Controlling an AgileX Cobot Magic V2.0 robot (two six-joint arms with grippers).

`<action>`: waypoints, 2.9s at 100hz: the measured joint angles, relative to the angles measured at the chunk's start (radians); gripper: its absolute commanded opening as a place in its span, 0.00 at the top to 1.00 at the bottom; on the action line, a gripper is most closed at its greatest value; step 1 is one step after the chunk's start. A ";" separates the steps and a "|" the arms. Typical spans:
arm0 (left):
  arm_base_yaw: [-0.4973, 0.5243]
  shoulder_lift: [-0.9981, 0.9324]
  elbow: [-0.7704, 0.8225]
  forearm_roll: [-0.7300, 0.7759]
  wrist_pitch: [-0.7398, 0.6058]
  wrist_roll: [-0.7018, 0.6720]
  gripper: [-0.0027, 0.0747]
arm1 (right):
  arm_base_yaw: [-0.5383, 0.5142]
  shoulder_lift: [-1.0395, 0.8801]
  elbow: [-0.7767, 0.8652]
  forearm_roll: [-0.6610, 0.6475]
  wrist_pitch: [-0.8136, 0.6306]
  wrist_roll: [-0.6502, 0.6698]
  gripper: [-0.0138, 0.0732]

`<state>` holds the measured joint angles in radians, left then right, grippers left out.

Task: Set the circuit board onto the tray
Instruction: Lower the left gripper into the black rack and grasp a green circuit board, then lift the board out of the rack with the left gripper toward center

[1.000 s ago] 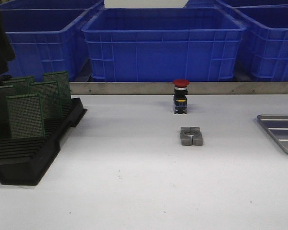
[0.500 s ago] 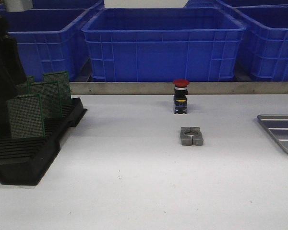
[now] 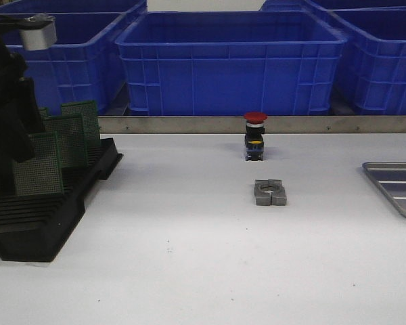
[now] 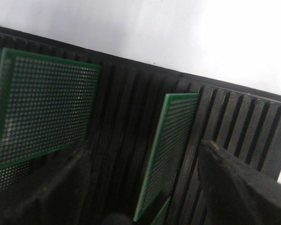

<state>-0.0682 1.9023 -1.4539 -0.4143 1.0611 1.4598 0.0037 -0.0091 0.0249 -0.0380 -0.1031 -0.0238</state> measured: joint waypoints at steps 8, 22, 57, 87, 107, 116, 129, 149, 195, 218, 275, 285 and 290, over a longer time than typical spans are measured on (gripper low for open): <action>0.000 0.015 0.000 0.000 0.000 0.002 0.37 | 0.000 0.000 0.000 0.000 0.000 0.000 0.92; 0.000 0.025 0.000 0.000 0.000 0.002 0.38 | 0.000 0.000 0.000 0.000 0.000 0.000 0.92; 0.000 0.024 0.000 0.000 0.000 0.002 0.94 | 0.000 0.000 0.000 0.000 0.000 0.000 0.92; 0.000 0.022 -0.027 0.006 0.098 0.026 0.99 | 0.000 0.000 0.000 0.000 0.000 0.000 0.92; 0.000 0.026 -0.131 -0.047 0.142 0.012 0.99 | 0.000 0.000 0.000 0.000 0.000 0.000 0.92; 0.000 0.022 -0.171 -0.052 0.149 -0.011 0.99 | 0.000 0.000 0.000 0.000 0.000 0.000 0.92; 0.000 -0.012 -0.189 -0.076 0.153 -0.021 0.99 | 0.000 0.000 0.000 0.000 0.000 0.000 0.92; -0.035 -0.108 -0.191 -0.133 0.156 -0.044 0.99 | 0.000 0.000 0.000 0.000 0.000 0.000 0.92; -0.398 -0.233 -0.191 -0.180 0.174 -0.173 0.99 | 0.000 0.000 0.000 0.000 0.000 0.000 0.92; -0.526 -0.233 -0.189 -0.184 0.179 -0.174 0.99 | 0.000 0.000 0.000 0.000 0.000 0.000 0.92; -0.544 -0.233 -0.189 -0.196 0.181 -0.175 0.99 | 0.000 0.063 -0.328 0.043 0.407 0.096 0.92; -0.544 -0.233 -0.189 -0.197 0.181 -0.175 0.99 | 0.000 0.148 -0.471 0.045 0.579 0.096 0.92; -0.544 -0.233 -0.189 -0.197 0.181 -0.175 0.99 | 0.000 0.195 -0.531 0.045 0.647 0.096 0.92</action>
<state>-0.6124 1.6695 -1.6426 -0.6111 1.2419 1.2845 0.0037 0.1861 -0.5064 0.0074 0.5440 0.0721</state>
